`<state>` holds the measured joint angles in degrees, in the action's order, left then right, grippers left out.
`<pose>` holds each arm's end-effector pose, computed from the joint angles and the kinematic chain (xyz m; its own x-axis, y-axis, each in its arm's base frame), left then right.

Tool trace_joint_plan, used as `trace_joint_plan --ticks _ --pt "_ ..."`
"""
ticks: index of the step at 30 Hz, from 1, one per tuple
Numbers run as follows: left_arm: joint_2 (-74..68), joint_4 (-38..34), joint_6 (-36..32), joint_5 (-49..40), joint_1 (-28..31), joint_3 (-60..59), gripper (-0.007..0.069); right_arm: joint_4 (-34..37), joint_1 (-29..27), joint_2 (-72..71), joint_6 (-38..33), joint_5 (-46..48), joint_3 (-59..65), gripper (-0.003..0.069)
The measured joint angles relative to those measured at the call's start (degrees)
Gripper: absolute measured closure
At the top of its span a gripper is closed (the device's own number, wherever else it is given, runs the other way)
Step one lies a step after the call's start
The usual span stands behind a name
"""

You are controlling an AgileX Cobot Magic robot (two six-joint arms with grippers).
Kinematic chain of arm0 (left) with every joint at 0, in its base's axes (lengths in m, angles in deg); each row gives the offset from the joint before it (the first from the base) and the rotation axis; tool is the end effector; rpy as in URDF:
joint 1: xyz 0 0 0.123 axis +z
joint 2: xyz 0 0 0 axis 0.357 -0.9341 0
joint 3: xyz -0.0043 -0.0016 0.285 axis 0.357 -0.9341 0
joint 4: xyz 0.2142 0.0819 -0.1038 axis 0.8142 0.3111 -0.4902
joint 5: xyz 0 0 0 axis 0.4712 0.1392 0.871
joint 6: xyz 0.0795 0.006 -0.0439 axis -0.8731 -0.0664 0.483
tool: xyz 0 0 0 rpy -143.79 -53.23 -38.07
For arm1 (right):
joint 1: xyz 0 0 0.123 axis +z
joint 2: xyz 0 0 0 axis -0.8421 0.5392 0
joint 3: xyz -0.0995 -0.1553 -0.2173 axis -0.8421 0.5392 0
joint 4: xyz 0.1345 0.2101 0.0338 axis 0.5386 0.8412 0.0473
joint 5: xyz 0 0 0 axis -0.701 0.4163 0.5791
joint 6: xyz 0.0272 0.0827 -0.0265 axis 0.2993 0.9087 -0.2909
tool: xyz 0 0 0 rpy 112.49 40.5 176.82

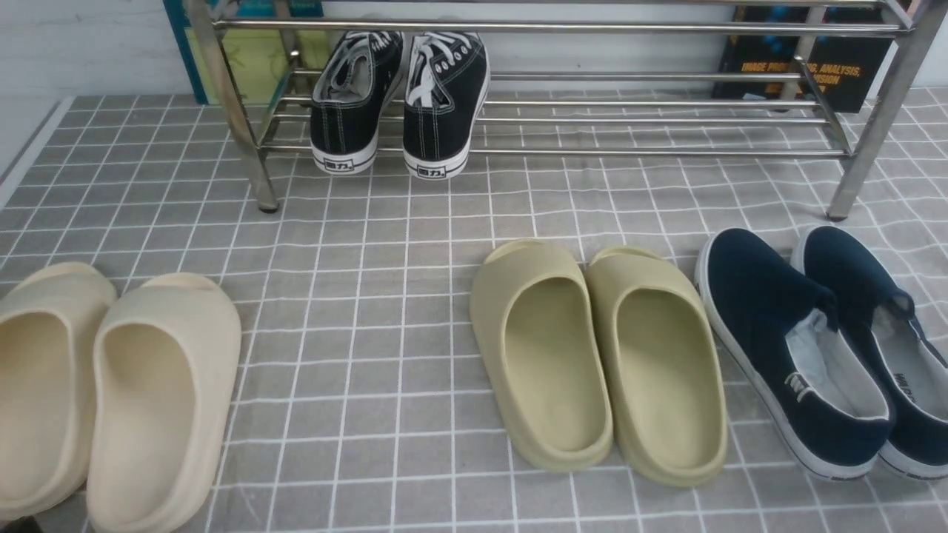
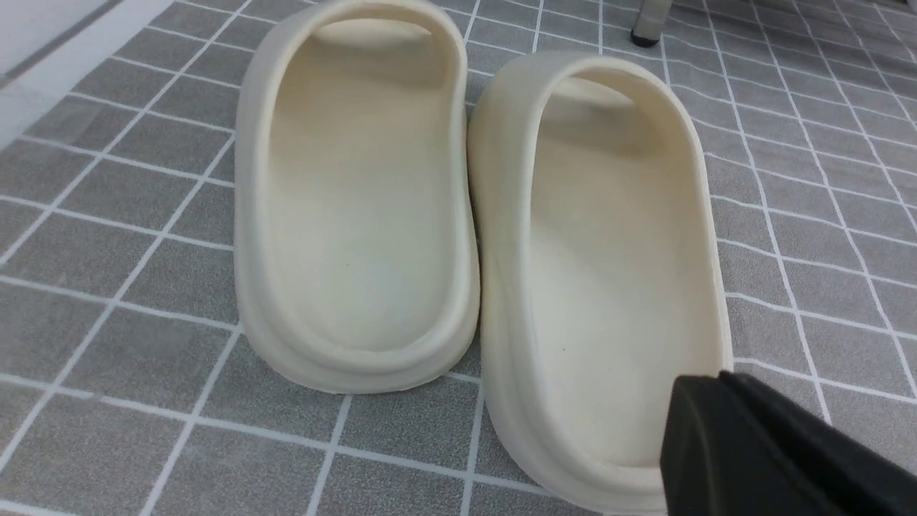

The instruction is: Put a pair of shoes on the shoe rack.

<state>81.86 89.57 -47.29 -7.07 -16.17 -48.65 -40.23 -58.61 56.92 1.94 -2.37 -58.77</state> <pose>0.0524 0.0054 0.1699 -0.2782 -0.2204 -0.9349 -0.1510 0.9713 -0.1841 0.0523 -0.0039 0.1738 -0.2869 0.1365 -0.9482 0.0895 0.9893 0.1153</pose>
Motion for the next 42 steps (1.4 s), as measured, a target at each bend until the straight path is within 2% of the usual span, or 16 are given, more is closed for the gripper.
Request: trace_joint_plan --ticks 42 --pt "0.0 0.0 -1.3 -0.4 0.0 0.0 0.0638 0.0 0.0 0.0 0.0 0.0 0.0 0.0412"
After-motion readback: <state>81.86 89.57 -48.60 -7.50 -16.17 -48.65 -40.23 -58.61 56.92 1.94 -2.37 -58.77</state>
